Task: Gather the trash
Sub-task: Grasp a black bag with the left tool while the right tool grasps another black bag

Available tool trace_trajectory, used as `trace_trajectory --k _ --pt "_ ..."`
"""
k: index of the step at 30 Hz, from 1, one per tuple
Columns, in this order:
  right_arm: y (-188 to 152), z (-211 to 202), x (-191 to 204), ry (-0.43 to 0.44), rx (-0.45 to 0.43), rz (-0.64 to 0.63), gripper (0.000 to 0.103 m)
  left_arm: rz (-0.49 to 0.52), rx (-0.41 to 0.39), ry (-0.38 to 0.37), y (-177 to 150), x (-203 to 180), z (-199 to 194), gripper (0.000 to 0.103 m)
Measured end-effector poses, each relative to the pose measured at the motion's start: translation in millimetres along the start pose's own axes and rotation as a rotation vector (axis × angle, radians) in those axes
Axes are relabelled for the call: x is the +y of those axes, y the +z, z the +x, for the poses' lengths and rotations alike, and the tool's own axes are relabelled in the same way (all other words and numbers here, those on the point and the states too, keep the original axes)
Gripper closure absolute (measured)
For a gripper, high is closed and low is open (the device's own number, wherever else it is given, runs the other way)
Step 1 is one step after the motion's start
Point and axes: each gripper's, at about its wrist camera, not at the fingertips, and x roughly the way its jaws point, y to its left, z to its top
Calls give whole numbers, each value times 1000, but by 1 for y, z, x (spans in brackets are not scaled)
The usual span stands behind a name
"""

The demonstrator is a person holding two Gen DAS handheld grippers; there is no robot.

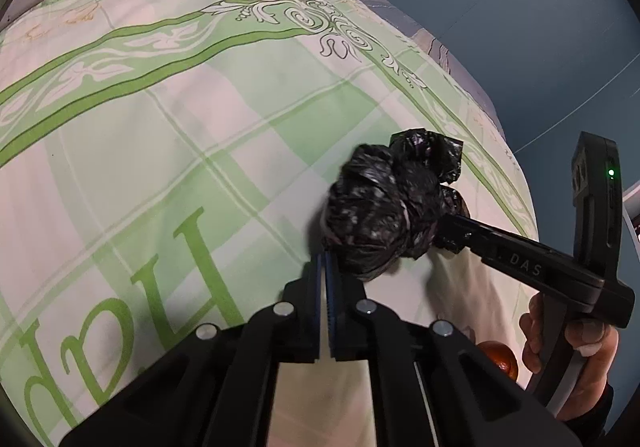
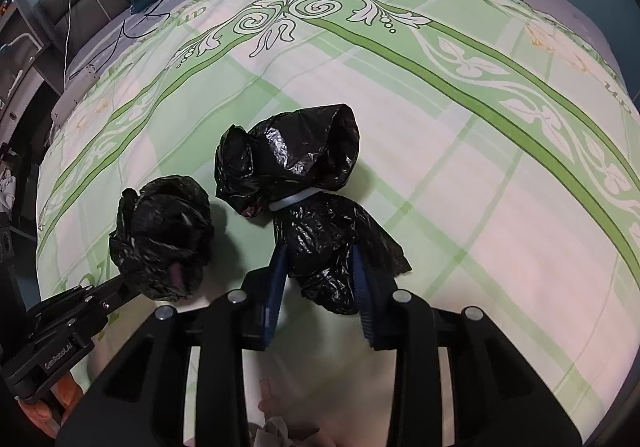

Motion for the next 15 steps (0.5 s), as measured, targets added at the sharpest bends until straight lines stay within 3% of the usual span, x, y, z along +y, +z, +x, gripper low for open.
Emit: trace_trajectory --k 6,15 --pt "0 -1 -3 -8 -9 3 87 -2 3 -1 -1 1 1 103" --pt "-8 -33 -27 -59 -97 49 90 22 -30 -28 2 -8 -12 103"
